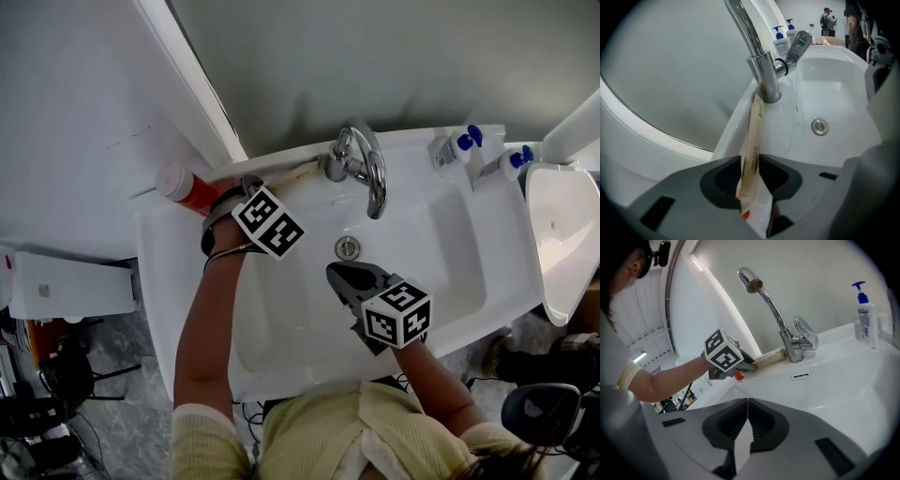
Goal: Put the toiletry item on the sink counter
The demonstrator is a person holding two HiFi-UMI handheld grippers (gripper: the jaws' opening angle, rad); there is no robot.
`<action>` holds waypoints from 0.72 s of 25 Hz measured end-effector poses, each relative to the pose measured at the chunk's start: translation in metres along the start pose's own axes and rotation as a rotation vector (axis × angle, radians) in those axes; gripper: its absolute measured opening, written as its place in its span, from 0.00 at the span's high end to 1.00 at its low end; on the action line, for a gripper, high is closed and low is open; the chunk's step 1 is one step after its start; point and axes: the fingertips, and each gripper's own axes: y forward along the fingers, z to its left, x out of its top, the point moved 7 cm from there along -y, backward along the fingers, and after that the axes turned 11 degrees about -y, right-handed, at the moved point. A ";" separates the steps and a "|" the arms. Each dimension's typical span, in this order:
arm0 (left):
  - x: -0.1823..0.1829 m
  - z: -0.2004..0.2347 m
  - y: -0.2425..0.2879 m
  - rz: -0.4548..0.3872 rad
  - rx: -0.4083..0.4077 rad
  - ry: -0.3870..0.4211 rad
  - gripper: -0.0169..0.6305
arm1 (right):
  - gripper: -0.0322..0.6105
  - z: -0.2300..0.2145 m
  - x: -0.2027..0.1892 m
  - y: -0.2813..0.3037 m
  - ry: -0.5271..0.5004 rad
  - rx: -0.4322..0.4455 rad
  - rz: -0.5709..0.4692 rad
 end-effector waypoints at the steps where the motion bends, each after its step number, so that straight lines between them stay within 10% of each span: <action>1: 0.001 0.000 -0.001 -0.010 -0.006 -0.001 0.74 | 0.91 0.000 0.000 0.000 0.000 -0.002 0.000; 18: -0.008 0.000 -0.030 -0.095 0.017 -0.065 0.70 | 0.91 0.014 0.004 -0.001 -0.007 -0.014 -0.008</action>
